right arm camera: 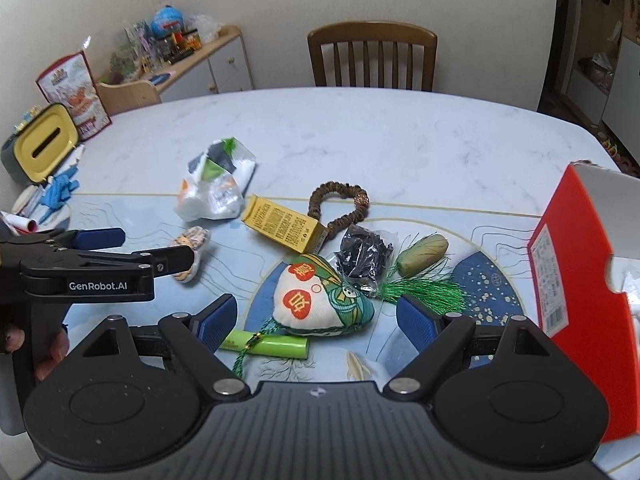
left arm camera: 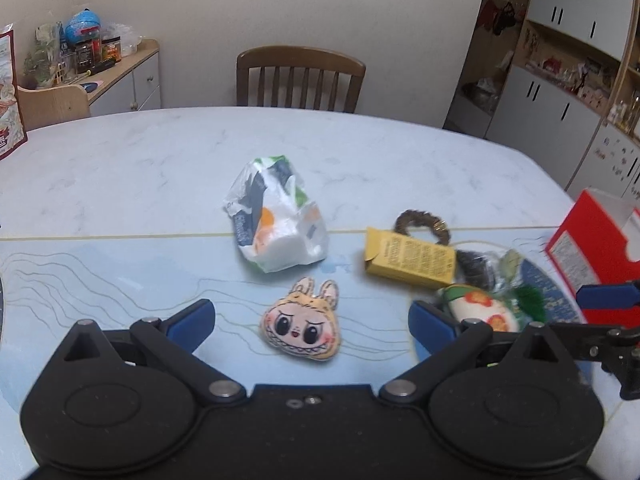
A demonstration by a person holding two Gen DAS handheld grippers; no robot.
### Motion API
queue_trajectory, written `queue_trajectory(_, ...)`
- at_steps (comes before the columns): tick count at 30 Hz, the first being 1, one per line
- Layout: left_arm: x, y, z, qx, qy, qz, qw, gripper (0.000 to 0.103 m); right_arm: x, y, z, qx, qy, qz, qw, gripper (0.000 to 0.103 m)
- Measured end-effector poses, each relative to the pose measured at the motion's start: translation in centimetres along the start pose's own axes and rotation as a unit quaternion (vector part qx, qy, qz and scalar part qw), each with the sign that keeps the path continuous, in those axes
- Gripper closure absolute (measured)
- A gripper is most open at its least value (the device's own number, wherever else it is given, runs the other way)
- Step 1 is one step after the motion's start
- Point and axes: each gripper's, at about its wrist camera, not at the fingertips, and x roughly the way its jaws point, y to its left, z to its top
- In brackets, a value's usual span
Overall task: Organize objects
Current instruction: 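Move the left tool to the bunny plush while the right approaches the green sachet, then grasp the cartoon bunny plush with the left gripper while the right grasps the green-and-white sachet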
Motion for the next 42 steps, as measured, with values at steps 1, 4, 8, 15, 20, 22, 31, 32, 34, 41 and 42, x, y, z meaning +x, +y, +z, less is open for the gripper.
queue_trajectory(1, 0.3, 0.0, -0.1, 0.003, 0.002, 0.002, 1.0, 0.001, 0.4, 0.0, 0.0, -0.001, 0.003, -0.003, 1.0, 0.016)
queue_trajectory(4, 1.1, 0.1, -0.3, 0.013, 0.008, 0.005, 0.9999, 0.001, 1.8, 0.0, 0.0, -0.004, 0.015, -0.011, 1.0, 0.016)
queue_trajectory(8, 2.0, 0.2, -0.6, 0.015, 0.014, 0.006, 0.9998, 0.004, 3.7, -0.2, 0.1, 0.002, 0.038, -0.017, 0.999, 0.016)
queue_trajectory(15, 3.0, 0.4, -0.6, 0.014, 0.024, 0.013, 0.9995, 0.017, 5.4, -0.4, 0.7, 0.021, 0.054, -0.01, 0.998, 0.016)
queue_trajectory(20, 3.2, 0.6, -0.7, 0.019, 0.026, 0.016, 0.9994, 0.029, 6.1, -0.3, 0.9, 0.028, 0.062, -0.009, 0.998, 0.016)
queue_trajectory(22, 3.2, 0.5, -0.6, 0.019, 0.026, 0.016, 0.9993, 0.032, 6.1, -0.2, 0.9, 0.027, 0.061, -0.005, 0.998, 0.016)
queue_trajectory(31, 3.2, 0.7, -0.7, 0.013, 0.035, 0.012, 0.9992, 0.052, 6.3, -0.1, 0.8, 0.017, 0.069, -0.011, 0.997, 0.031)
queue_trajectory(32, 3.1, 0.7, -0.6, 0.013, 0.036, 0.012, 0.9992, 0.053, 6.3, -0.1, 0.8, 0.016, 0.068, -0.011, 0.997, 0.032)
queue_trajectory(34, 3.0, 0.6, -0.6, 0.013, 0.037, 0.012, 0.9992, 0.053, 6.1, -0.1, 0.8, 0.015, 0.066, -0.01, 0.998, 0.035)
queue_trajectory(41, 2.5, 0.7, -0.4, 0.004, 0.043, 0.003, 0.9991, 0.054, 4.7, -0.2, 0.7, 0.022, 0.058, -0.005, 0.998, 0.039)
queue_trajectory(42, 2.3, 0.7, -0.3, 0.002, 0.043, 0.001, 0.9991, 0.054, 4.3, -0.3, 0.7, 0.024, 0.055, -0.002, 0.998, 0.039)
